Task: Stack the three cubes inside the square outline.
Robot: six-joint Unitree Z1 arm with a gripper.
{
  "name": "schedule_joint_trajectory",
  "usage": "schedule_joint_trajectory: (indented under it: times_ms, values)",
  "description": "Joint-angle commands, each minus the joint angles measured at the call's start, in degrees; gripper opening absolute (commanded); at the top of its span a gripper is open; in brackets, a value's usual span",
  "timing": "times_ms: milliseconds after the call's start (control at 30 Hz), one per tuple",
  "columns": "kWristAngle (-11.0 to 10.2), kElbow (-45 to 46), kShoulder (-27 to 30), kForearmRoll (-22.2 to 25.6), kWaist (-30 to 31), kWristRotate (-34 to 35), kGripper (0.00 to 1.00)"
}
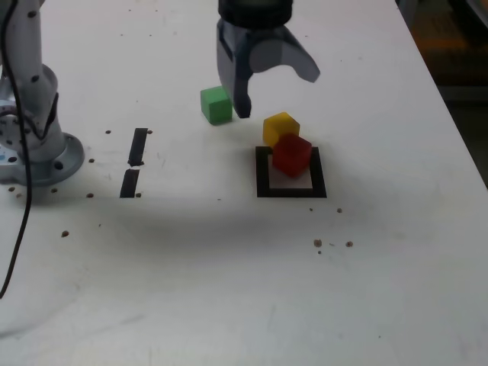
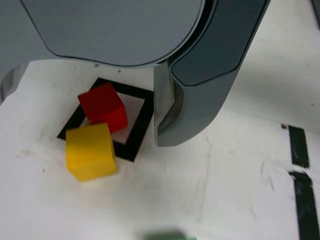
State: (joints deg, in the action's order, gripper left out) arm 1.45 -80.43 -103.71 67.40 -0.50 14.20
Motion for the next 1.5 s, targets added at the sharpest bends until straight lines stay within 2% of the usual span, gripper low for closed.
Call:
schedule_joint_trajectory:
  times_ms: [0,100,267,600,867,1000,1467]
  values:
    - [0.6,-1.3,-0.9,0.0,1.0,0.8,1.00]
    - [1.3,-4.0,-2.8,0.1,2.8,2.2,1.00]
    - [1.3,-7.1,-5.3,-0.1,4.7,3.9,1.00]
    - [3.1,-6.0,-7.2,-0.7,5.4,5.8,0.98]
    - [7.3,-4.5,-8.7,-1.3,5.4,5.9,0.96]
    - [8.5,-4.7,-9.9,-1.9,5.4,5.7,0.96]
    - [10.0,-5.3,-13.9,-4.1,4.5,3.8,0.93]
